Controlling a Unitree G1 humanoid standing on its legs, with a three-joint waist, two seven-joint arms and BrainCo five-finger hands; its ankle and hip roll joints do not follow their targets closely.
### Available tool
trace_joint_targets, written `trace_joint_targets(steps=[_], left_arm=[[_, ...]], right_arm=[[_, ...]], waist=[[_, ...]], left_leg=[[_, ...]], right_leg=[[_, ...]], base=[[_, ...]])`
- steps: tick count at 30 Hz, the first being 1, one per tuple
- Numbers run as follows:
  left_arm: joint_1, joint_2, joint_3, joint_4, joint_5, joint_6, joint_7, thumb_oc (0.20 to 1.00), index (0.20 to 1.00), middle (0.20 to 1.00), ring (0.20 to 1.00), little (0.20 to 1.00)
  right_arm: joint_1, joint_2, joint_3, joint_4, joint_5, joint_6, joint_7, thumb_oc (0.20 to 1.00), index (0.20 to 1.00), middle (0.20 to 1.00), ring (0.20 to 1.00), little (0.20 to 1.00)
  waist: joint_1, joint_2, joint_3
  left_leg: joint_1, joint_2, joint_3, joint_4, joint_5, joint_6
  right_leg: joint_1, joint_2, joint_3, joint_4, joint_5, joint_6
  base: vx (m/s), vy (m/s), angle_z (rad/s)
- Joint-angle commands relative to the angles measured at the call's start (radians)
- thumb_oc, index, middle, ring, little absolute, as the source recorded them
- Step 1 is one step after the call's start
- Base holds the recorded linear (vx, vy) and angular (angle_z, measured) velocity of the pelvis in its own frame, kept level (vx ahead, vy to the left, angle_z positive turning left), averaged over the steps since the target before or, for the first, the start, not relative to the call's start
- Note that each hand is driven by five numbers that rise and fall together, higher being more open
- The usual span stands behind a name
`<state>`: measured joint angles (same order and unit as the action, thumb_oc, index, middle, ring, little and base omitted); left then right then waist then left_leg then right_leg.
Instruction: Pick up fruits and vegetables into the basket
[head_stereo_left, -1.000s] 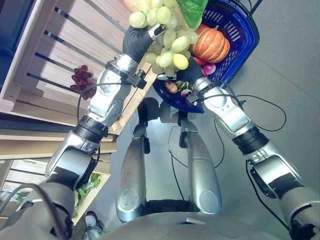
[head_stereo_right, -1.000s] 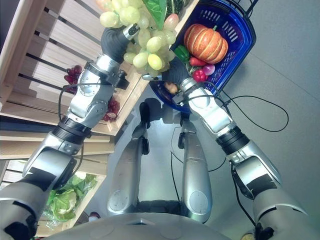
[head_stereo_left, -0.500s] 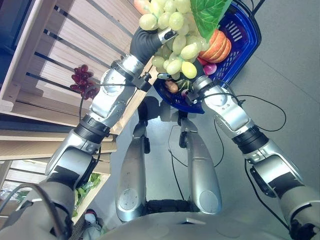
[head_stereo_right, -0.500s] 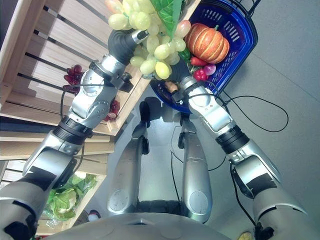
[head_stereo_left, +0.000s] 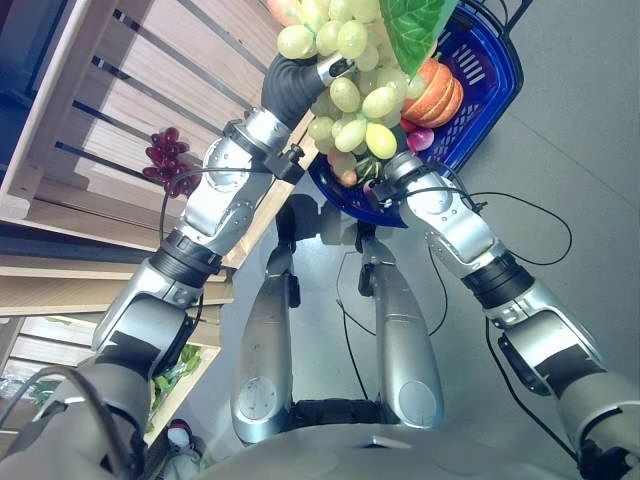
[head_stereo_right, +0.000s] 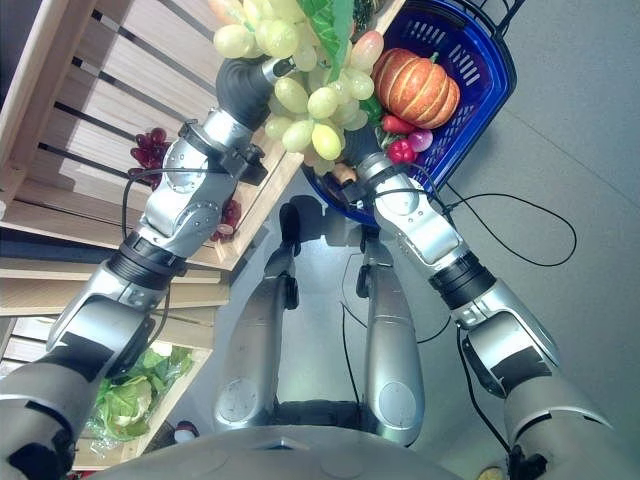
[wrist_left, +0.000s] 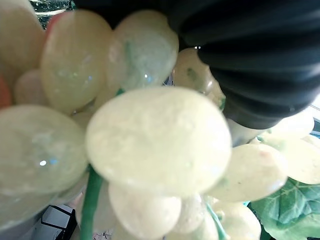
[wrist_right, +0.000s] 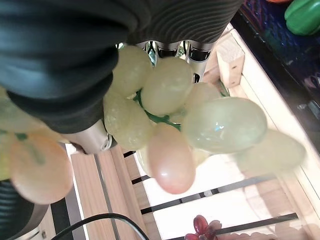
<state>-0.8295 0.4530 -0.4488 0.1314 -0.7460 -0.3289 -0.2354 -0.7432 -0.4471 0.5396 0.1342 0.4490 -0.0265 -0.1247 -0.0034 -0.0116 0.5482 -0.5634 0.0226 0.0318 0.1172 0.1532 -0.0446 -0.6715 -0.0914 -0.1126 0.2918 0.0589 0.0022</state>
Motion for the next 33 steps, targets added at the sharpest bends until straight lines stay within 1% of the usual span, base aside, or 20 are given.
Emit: trace_joint_targets(steps=[1,8,9,10,11,12,13,15,18,19,20,22,23,26,30,32,33], left_arm=[[-0.004,-0.043,-0.008,-0.124,-0.009,-0.036,-0.043,0.200,0.200,0.200,0.200,0.200],[0.005,-0.044,-0.007,-0.122,0.006,-0.047,-0.010,0.200,0.200,0.200,0.200,0.200],[0.004,-0.042,-0.004,-0.116,0.008,-0.050,0.016,0.225,0.225,0.225,0.225,0.225],[0.004,-0.042,-0.001,-0.115,0.011,-0.055,0.037,0.642,0.642,0.642,0.642,0.642],[0.006,-0.041,0.005,-0.113,0.009,-0.062,0.055,1.000,1.000,1.000,1.000,1.000],[0.008,-0.042,0.008,-0.112,0.009,-0.060,0.066,1.000,1.000,1.000,1.000,1.000],[0.017,-0.047,0.017,-0.109,0.016,-0.069,0.106,1.000,1.000,1.000,1.000,1.000],[0.025,-0.051,0.027,-0.110,0.025,-0.088,0.147,1.000,1.000,1.000,1.000,1.000],[0.026,-0.052,0.036,-0.108,0.034,-0.098,0.173,1.000,1.000,1.000,1.000,1.000],[0.030,-0.053,0.042,-0.105,0.039,-0.106,0.199,1.000,1.000,1.000,1.000,1.000],[0.038,-0.063,0.056,-0.102,0.057,-0.111,0.247,1.000,1.000,1.000,1.000,1.000],[0.045,-0.066,0.067,-0.097,0.067,-0.119,0.276,1.000,1.000,1.000,1.000,1.000],[0.045,-0.066,0.067,-0.097,0.067,-0.119,0.276,1.000,1.000,1.000,1.000,1.000],[0.056,-0.080,0.086,-0.090,0.098,-0.107,0.341,1.000,1.000,1.000,1.000,1.000],[0.056,-0.086,0.099,-0.076,0.107,-0.089,0.376,1.000,1.000,1.000,1.000,1.000],[0.060,-0.091,0.103,-0.072,0.122,-0.081,0.400,1.000,1.000,1.000,1.000,1.000],[0.059,-0.089,0.105,-0.070,0.128,-0.077,0.410,1.000,1.000,1.000,1.000,1.000]], right_arm=[[-0.027,0.043,-0.032,-0.144,0.013,-0.084,-0.010,0.200,0.200,0.200,0.200,0.200],[-0.024,0.040,-0.032,-0.141,0.015,-0.088,-0.014,0.200,0.200,0.200,0.200,0.200],[-0.026,0.040,-0.034,-0.139,0.015,-0.091,-0.015,0.200,0.200,0.200,0.200,0.200],[-0.025,0.041,-0.033,-0.140,0.014,-0.091,-0.017,0.200,0.200,0.200,0.200,0.200],[-0.023,0.041,-0.035,-0.141,0.014,-0.091,-0.021,0.200,0.200,0.200,0.200,0.200],[-0.022,0.041,-0.036,-0.139,0.015,-0.093,-0.023,0.200,0.200,0.200,0.200,0.200],[-0.018,0.044,-0.037,-0.139,0.013,-0.097,-0.029,0.200,0.200,0.200,0.200,0.200],[-0.015,0.044,-0.042,-0.138,0.013,-0.102,-0.031,0.200,0.200,0.200,0.200,0.200],[-0.016,0.045,-0.046,-0.137,0.010,-0.106,-0.033,0.200,0.200,0.200,0.200,0.200],[-0.015,0.046,-0.048,-0.136,0.008,-0.109,-0.034,0.200,0.200,0.200,0.200,0.200],[-0.015,0.052,-0.053,-0.136,0.003,-0.109,-0.037,0.200,0.200,0.200,0.200,0.200],[-0.013,0.053,-0.060,-0.135,0.001,-0.110,-0.036,0.200,0.200,0.200,0.200,0.200],[-0.013,0.053,-0.060,-0.135,0.001,-0.110,-0.036,0.200,0.200,0.200,0.200,0.200],[-0.008,0.061,-0.069,-0.139,-0.005,-0.104,-0.035,0.200,0.200,0.200,0.200,0.200],[-0.012,0.064,-0.077,-0.139,-0.007,-0.101,-0.034,0.200,0.200,0.200,0.200,0.200],[-0.010,0.065,-0.081,-0.138,-0.008,-0.097,-0.033,0.200,0.200,0.200,0.200,0.200],[-0.011,0.064,-0.082,-0.138,-0.008,-0.100,-0.033,0.200,0.200,0.200,0.200,0.200]], waist=[[-0.012,0.017,-0.028],[-0.010,0.017,-0.028],[-0.010,0.018,-0.028],[-0.010,0.018,-0.028],[-0.009,0.018,-0.028],[-0.008,0.018,-0.028],[-0.006,0.017,-0.028],[-0.004,0.017,-0.028],[-0.003,0.017,-0.028],[-0.002,0.017,-0.028],[-0.001,0.016,-0.028],[0.001,0.016,-0.028],[0.001,0.016,-0.028],[0.003,0.016,-0.028],[0.004,0.017,-0.028],[0.004,0.018,-0.028],[0.004,0.018,-0.028]], left_leg=[[-0.002,-0.051,-0.013,0.072,-0.106,0.001],[0.003,-0.052,-0.014,0.074,-0.111,0.001],[-0.004,-0.052,-0.015,0.073,-0.105,0.002],[-0.004,-0.052,-0.015,0.073,-0.105,0.002],[-0.003,-0.053,-0.015,0.073,-0.105,0.003],[-0.002,-0.053,-0.016,0.073,-0.105,0.003],[0.002,-0.053,-0.017,0.074,-0.111,0.002],[0.001,-0.054,-0.019,0.073,-0.109,0.003],[-0.005,-0.055,-0.020,0.071,-0.103,0.003],[-0.005,-0.055,-0.021,0.071,-0.103,0.003],[-0.006,-0.056,-0.024,0.071,-0.104,0.003],[-0.006,-0.058,-0.026,0.072,-0.104,0.003],[-0.006,-0.058,-0.026,0.072,-0.104,0.003],[-0.002,-0.059,-0.029,0.072,-0.109,0.002],[-0.008,-0.061,-0.031,0.074,-0.103,0.002],[-0.003,-0.061,-0.030,0.077,-0.110,0.001],[-0.009,-0.061,-0.030,0.076,-0.104,0.001]], right_leg=[[0.099,0.003,-0.030,-0.058,-0.032,0.075],[0.104,0.003,-0.031,-0.055,-0.038,0.075],[0.098,0.004,-0.031,-0.056,-0.032,0.074],[0.098,0.004,-0.030,-0.056,-0.033,0.074],[0.099,0.004,-0.031,-0.055,-0.033,0.074],[0.099,0.004,-0.031,-0.056,-0.033,0.074],[0.102,0.003,-0.033,-0.051,-0.039,0.075],[0.103,0.003,-0.034,-0.053,-0.039,0.075],[0.098,0.003,-0.035,-0.056,-0.033,0.075],[0.097,0.003,-0.036,-0.055,-0.034,0.075],[0.096,0.003,-0.038,-0.055,-0.035,0.075],[0.097,0.002,-0.040,-0.054,-0.036,0.076],[0.097,0.002,-0.040,-0.054,-0.036,0.076],[0.101,0.001,-0.042,-0.050,-0.043,0.077],[0.097,0.000,-0.045,-0.051,-0.038,0.076],[0.102,-0.001,-0.046,-0.047,-0.046,0.076],[0.097,-0.001,-0.046,-0.049,-0.040,0.076]], base=[[0.00,0.000,0.00],[0.00,0.000,0.00],[0.00,0.000,0.00],[0.00,0.000,0.00],[0.00,0.000,0.00],[0.00,0.000,0.00],[0.00,0.000,0.00],[0.00,0.000,0.00],[0.00,0.000,0.00],[0.00,0.000,0.00],[0.00,0.000,0.00],[0.00,0.000,0.00],[0.00,0.000,0.00],[0.00,0.000,0.00],[0.00,0.000,0.00],[0.00,0.000,0.00],[0.00,0.000,0.00]])
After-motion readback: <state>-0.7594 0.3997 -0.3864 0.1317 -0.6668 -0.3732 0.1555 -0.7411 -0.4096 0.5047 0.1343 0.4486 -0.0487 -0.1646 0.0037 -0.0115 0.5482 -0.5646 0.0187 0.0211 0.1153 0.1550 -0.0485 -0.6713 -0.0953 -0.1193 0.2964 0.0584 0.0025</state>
